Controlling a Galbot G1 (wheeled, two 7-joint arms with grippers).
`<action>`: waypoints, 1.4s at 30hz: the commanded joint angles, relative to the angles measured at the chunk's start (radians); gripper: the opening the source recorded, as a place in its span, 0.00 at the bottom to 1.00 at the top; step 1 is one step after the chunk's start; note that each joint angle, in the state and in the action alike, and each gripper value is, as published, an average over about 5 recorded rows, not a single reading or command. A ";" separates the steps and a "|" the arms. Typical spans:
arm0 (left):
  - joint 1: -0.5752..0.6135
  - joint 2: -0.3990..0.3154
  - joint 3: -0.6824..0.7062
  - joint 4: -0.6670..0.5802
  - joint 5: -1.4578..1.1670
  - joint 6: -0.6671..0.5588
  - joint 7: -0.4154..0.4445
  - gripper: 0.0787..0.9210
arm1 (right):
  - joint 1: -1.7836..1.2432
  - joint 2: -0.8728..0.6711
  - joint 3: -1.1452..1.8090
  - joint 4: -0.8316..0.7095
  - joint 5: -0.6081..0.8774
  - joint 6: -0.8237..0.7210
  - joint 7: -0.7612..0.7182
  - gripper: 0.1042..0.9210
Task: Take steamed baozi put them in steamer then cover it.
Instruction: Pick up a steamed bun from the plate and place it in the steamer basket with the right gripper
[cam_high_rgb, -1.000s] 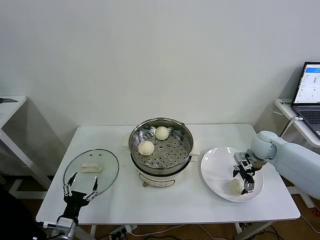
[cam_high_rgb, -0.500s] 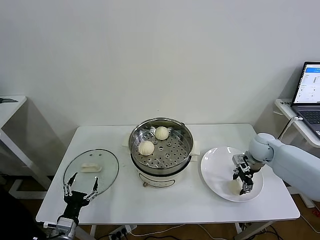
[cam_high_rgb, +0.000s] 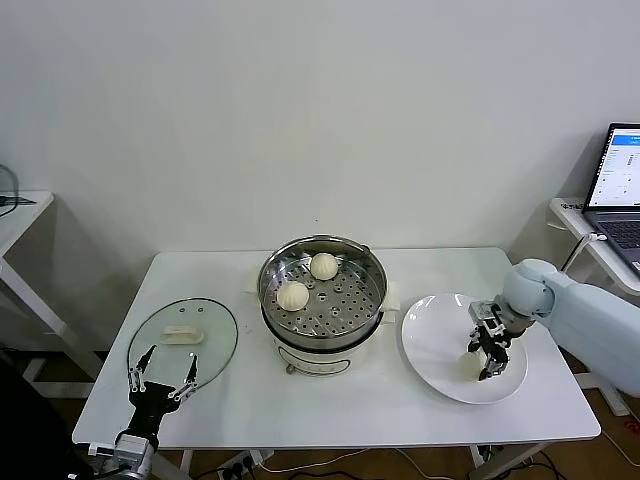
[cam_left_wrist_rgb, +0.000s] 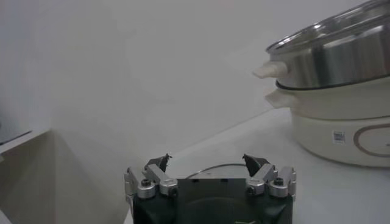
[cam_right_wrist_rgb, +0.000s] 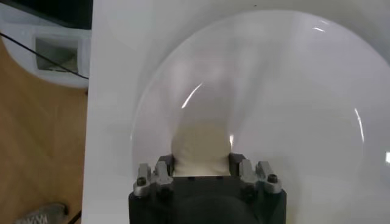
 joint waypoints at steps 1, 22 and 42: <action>0.002 0.002 0.003 -0.007 0.002 0.003 0.000 0.88 | 0.246 -0.029 -0.061 0.019 0.093 0.042 -0.006 0.60; 0.010 0.021 -0.015 -0.019 -0.004 0.014 -0.001 0.88 | 0.862 0.288 -0.459 0.191 0.065 0.546 0.032 0.57; 0.008 0.034 -0.043 0.008 -0.016 0.008 0.008 0.88 | 0.707 0.626 -0.526 0.059 -0.020 0.778 0.102 0.58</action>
